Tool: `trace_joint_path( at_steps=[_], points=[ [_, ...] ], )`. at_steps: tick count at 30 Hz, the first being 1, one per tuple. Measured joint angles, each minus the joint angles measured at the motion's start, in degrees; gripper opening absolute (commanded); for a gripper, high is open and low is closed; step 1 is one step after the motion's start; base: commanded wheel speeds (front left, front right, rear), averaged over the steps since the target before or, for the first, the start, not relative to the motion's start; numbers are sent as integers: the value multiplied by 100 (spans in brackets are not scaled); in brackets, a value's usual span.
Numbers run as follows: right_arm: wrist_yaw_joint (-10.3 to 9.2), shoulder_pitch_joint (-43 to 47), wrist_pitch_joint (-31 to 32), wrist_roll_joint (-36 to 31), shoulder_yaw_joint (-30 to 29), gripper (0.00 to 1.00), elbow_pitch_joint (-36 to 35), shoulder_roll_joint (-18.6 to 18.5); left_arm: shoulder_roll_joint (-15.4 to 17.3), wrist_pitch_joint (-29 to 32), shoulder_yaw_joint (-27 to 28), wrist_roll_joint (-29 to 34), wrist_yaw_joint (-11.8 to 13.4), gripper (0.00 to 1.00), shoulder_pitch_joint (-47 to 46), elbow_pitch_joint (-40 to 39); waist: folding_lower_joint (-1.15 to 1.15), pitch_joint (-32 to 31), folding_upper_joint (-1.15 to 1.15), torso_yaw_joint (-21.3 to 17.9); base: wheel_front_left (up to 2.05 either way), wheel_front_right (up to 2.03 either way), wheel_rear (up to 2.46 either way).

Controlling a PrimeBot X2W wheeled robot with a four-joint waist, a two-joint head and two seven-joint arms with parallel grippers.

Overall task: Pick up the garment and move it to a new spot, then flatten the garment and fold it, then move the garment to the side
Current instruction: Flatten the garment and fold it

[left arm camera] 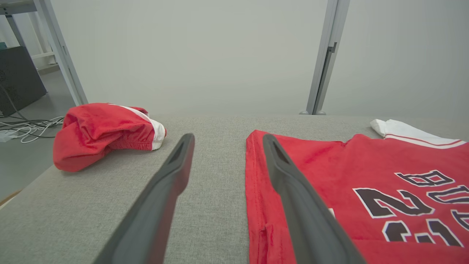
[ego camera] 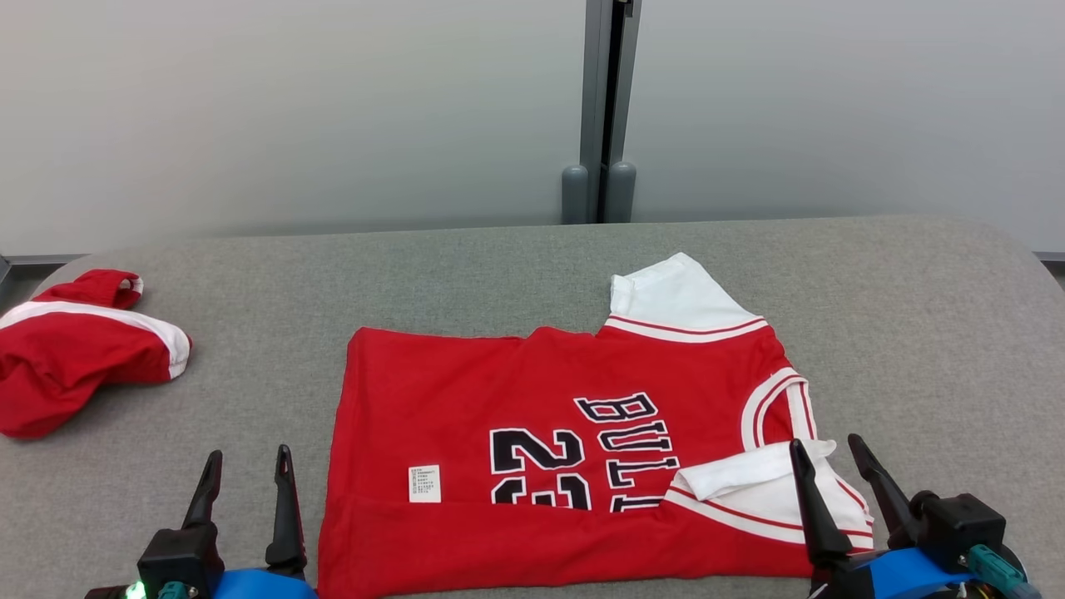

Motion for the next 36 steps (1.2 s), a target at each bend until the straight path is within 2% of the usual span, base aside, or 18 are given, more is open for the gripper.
trace_joint_path(
  at_steps=[31,36],
  points=[
    [0,48,76,-35,-1,100,32,40,81,3,-89,-160,58,100,-46,63,0,17,0,-11,0,0,0],
    [0,-369,121,-35,145,100,94,-120,248,175,-126,-199,-141,100,-636,163,0,148,0,-11,0,0,0]
  ],
)
